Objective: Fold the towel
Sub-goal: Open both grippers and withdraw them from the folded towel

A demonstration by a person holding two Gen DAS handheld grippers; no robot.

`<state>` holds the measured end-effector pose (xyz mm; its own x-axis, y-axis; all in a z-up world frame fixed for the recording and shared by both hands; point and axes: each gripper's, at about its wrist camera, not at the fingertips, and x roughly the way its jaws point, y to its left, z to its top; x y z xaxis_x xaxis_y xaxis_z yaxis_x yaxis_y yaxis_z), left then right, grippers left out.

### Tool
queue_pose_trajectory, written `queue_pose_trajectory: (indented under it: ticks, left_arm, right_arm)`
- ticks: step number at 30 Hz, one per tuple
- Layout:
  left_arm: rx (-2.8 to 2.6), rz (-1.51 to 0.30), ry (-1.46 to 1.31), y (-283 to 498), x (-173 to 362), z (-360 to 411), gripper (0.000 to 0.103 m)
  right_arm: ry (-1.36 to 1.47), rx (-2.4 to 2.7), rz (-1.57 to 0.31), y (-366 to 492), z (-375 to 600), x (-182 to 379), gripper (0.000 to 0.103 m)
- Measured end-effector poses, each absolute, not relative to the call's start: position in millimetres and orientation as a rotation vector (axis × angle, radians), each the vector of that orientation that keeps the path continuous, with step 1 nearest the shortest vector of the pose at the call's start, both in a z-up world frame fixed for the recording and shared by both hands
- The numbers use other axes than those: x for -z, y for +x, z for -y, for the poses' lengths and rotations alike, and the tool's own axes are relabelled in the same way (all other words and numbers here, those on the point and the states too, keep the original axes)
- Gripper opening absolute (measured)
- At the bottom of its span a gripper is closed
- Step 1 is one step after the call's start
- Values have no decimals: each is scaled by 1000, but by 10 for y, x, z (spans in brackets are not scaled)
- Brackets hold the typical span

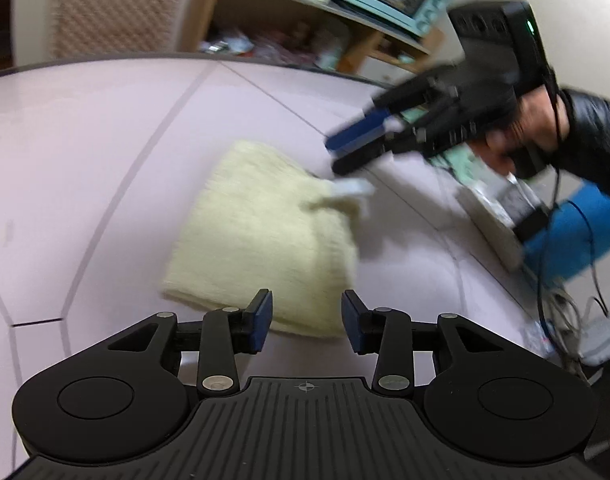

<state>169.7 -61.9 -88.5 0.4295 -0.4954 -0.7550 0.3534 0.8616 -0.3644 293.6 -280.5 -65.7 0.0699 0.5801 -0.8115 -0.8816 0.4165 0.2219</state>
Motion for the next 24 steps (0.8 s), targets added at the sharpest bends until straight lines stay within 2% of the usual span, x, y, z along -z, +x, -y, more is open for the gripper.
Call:
queue_pose_trajectory:
  ticks: [2,5,7,11,13,14,16,20,22,24]
  left_arm:
    - [484,-988,-160,1688,876,566,59]
    - [426,-986,-166,1672,865,462,63]
    - [406,-987,-171,1667,848,408,74]
    - [396,-985,-169,1657,809,339,83]
    - [402,-989,-175,1652,799,330,93]
    - [406,-993,-181,1650,792,326,93]
    - [416,-1018,-172,1654,777,351,94]
    - [419,-1080,-122,1677,786,437,98]
    - [421,-1105,-100,1675,792,478,100]
    - [410,-1117,-63,1661,764,527,102]
  right_arm:
    - [-408,-1131,-994,2843,2710,732,35]
    - [-462,-1119,-992,2704,2568,843,35]
    - [-538,-1109,-960,2562,2537,868,35]
    - [-607,-1088,-962,2374,2556,911,36]
    - [-597,-1050,-983,2313,2608,897,41]
    - [-566,-1022,-992,2295,2655,857,42]
    - [-468,-941,-1031,2266,2735,782,53]
    - [-278,-785,-1065,2133,2882,640,65]
    - [-177,-697,-1075,2006,2955,564,76]
    - [-98,-614,-1072,1854,3008,499,79]
